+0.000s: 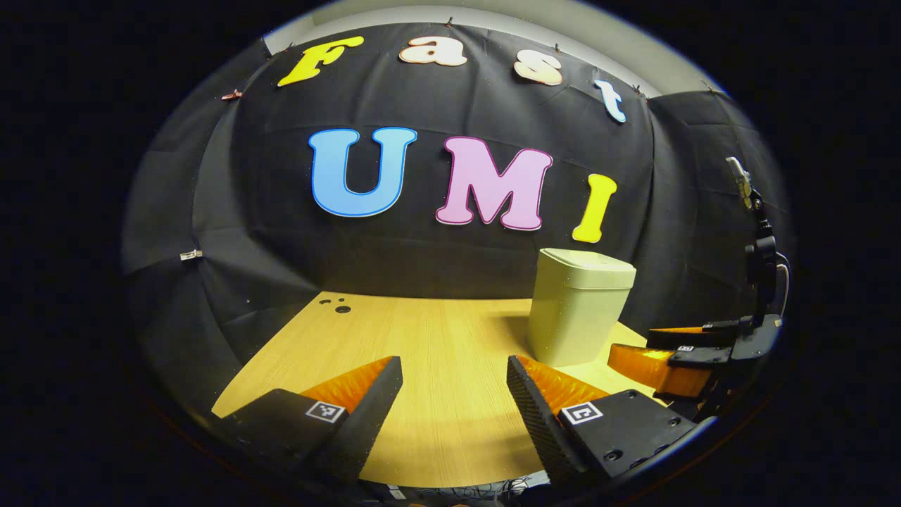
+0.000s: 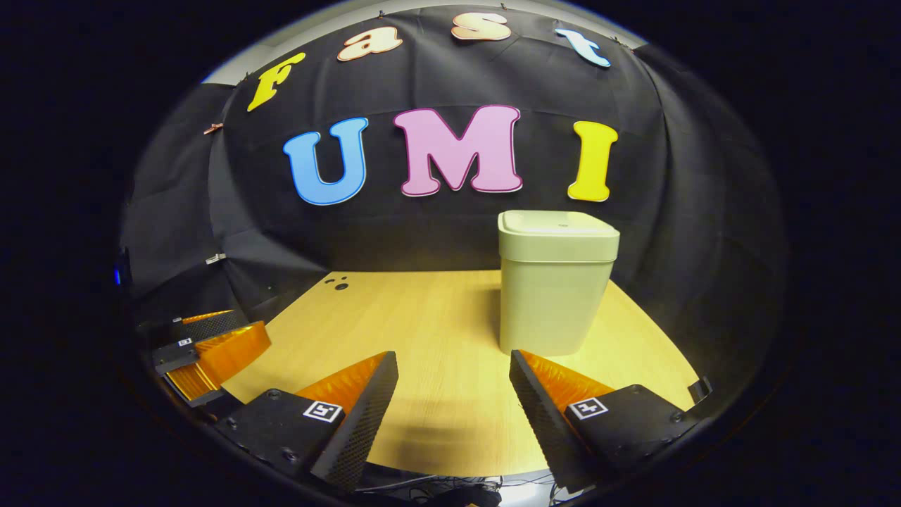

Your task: Press the lid of the desktop garbage bin to open it, pick up the crumpled paper on the desktop and throw it into the bin, then pick up the pop can on the desktop and drop it into the bin, and finally close the garbage bin lid.

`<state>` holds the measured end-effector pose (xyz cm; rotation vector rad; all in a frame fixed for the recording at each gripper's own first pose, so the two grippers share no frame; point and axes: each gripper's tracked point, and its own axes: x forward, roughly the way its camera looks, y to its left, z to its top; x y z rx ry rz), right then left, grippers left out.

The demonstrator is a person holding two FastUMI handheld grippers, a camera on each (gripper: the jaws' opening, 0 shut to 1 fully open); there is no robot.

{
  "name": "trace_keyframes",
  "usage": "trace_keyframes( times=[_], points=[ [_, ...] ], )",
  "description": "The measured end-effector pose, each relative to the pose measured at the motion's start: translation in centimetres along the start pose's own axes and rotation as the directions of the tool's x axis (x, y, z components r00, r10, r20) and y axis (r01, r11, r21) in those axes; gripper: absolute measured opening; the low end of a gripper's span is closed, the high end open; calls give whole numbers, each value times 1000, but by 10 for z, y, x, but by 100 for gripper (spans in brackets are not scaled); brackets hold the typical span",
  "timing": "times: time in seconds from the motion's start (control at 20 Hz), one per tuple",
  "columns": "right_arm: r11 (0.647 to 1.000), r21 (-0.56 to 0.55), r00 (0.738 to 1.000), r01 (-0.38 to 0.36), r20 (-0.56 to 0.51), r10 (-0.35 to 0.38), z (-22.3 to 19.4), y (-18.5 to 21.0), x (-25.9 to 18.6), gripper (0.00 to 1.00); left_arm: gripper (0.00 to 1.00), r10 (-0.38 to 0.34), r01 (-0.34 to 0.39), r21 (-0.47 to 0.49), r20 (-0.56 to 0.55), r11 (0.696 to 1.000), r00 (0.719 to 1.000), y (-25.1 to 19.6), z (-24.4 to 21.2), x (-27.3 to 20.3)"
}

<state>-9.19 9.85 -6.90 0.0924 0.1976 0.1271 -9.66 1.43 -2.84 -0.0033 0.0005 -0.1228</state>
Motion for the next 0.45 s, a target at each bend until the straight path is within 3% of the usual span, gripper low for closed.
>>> trace_keyframes(
  times=[0.15, 0.45],
  points=[
    [999, -35, 1000, -23, -19, 22, -5, 9, -2, 100, 95, -2, 2, -14, -18, 1000, 1000, -1, -8, 2],
    [1000, -17, 998, 15, -53, -16, -18, -11, 0, 100, 95, -11, 11, -3, -70, 1000, 998, -6, -30, 13]
  ],
)
